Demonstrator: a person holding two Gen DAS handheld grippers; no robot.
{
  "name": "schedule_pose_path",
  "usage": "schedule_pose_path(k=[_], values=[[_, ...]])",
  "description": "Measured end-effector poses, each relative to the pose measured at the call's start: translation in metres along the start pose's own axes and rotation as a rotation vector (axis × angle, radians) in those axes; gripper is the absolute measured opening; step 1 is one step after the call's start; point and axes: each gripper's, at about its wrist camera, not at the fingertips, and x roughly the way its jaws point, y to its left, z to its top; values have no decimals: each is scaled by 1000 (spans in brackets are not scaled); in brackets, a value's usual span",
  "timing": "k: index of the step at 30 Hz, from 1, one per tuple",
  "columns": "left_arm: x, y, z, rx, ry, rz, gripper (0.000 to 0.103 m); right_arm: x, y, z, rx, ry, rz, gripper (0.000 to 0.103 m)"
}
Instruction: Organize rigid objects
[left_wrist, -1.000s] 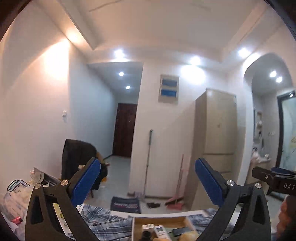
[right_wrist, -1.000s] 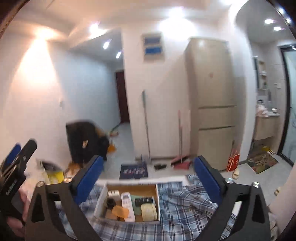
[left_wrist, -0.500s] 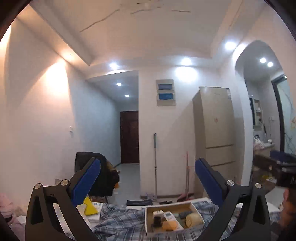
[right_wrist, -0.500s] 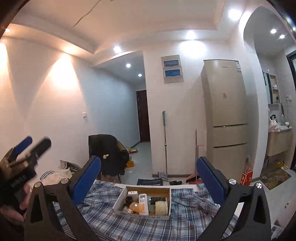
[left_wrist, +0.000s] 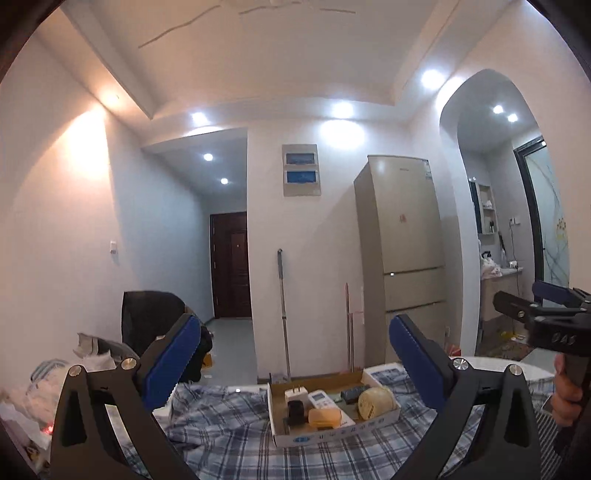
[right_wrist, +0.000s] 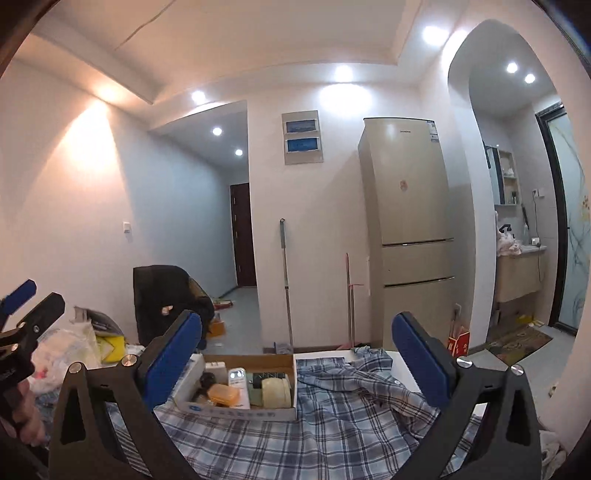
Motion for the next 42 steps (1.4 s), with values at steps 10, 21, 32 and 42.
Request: schedule_pose_path(k=[10, 21, 32, 42], values=[[28, -1, -55, -14, 70, 18, 103, 16, 16, -41, -15, -39, -12, 103], [28, 6, -90, -45, 60, 77, 103, 34, 18, -79, -26, 63, -22, 103], [31, 8, -89, -56, 73, 42, 103, 30, 19, -79, -33, 49, -13, 103], [31, 7, -88, -61, 67, 40, 103, 26, 18, -76, -44, 33, -12, 103]])
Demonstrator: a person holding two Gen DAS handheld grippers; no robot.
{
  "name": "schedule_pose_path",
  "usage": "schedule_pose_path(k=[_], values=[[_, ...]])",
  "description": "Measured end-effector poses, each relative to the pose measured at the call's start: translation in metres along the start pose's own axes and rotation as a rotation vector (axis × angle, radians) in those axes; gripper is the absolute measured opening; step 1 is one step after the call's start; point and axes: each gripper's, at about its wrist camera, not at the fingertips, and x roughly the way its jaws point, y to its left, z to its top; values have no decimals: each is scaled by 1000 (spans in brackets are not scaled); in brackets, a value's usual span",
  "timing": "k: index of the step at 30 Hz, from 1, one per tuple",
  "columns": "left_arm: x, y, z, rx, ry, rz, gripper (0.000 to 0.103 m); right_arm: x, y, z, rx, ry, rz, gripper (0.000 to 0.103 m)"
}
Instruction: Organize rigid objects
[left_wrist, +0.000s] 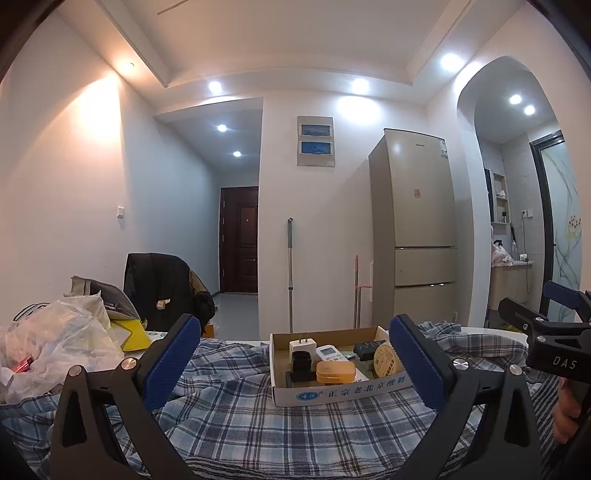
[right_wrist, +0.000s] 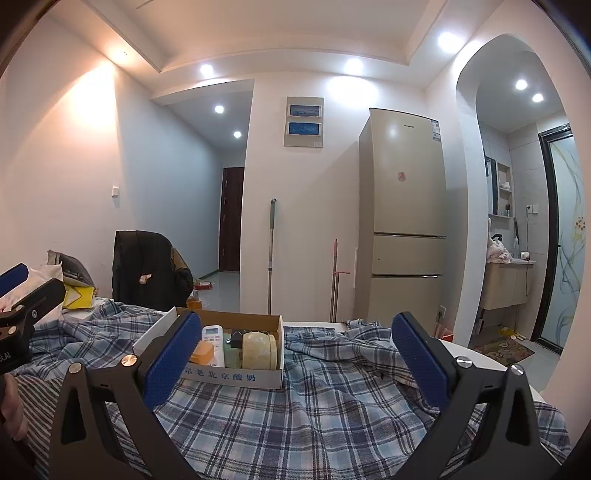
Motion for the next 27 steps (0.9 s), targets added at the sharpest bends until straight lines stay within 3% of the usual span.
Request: schedule_pose_path(k=[27], values=[[-3, -1, 0, -7, -10, -1, 103, -1, -3, 3, -8, -10, 1, 103]])
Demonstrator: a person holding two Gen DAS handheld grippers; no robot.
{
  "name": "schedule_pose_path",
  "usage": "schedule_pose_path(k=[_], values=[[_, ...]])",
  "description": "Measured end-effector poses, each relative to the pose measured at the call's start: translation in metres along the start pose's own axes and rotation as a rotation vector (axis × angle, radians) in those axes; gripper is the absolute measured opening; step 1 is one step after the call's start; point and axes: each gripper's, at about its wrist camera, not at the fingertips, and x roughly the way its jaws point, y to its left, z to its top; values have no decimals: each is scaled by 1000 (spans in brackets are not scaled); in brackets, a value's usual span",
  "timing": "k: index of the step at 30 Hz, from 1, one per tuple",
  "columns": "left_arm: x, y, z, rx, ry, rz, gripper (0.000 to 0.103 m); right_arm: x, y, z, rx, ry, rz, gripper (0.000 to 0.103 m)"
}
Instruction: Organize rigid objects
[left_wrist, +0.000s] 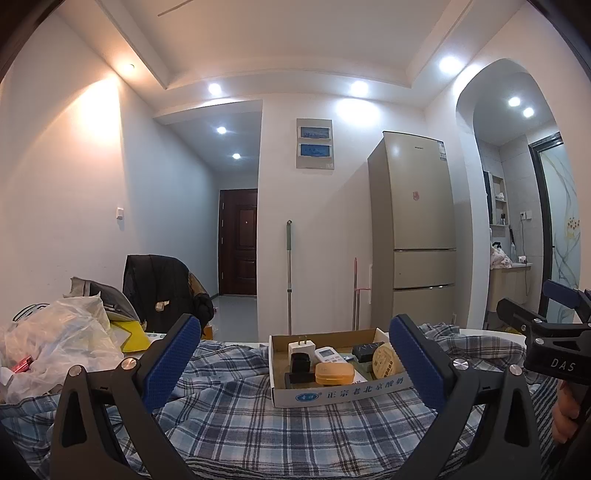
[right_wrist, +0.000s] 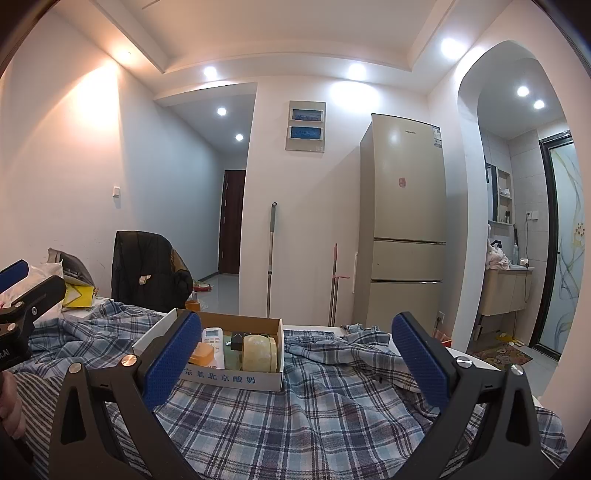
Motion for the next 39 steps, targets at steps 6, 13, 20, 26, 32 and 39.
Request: schedule_pose_path(k=[6, 13, 20, 26, 32, 39], values=[[-1, 1, -1, 6, 8, -1, 103, 0, 0, 0, -2, 0, 0, 103], [-1, 1, -1, 6, 9, -2, 103, 0, 0, -1, 0, 0, 0, 103], [0, 1, -1, 7, 8, -2, 103, 0, -2, 0, -4, -3, -1, 103], [0, 2, -1, 7, 8, -2, 103, 0, -1, -1, -3, -2, 0, 103], [-1, 2, -1, 8, 9, -2, 103, -1, -2, -1, -5, -4, -1, 103], [-1, 2, -1, 8, 10, -3, 103, -1, -2, 0, -5, -4, 0, 103]])
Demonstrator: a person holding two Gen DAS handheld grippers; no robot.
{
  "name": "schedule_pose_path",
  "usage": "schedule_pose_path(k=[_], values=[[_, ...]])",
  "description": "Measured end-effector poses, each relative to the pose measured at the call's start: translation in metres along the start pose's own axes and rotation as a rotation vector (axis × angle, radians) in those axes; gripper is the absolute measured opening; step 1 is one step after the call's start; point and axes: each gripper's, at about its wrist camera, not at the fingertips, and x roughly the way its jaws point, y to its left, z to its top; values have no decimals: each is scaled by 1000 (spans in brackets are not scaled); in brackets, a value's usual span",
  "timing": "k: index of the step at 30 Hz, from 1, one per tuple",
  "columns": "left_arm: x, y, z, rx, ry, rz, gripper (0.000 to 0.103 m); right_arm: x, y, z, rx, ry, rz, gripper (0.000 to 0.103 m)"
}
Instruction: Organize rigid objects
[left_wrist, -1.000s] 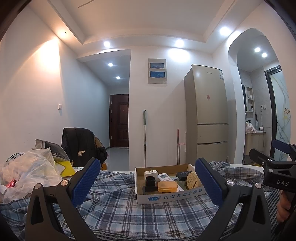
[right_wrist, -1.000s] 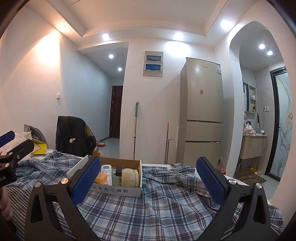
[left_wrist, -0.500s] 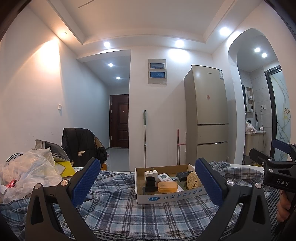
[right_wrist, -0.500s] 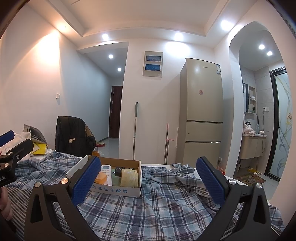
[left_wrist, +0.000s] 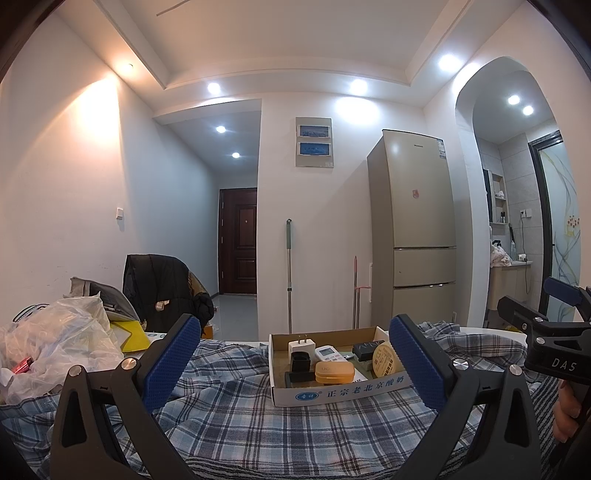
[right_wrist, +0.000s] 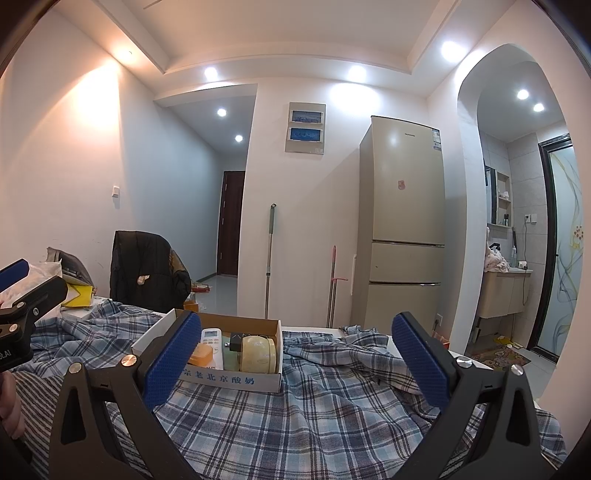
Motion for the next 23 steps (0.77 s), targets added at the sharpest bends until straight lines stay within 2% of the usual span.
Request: schedule_pose_path(k=[23], values=[[-1, 0, -1, 2, -1, 0, 103, 0, 0, -1, -3, -3, 1, 103]])
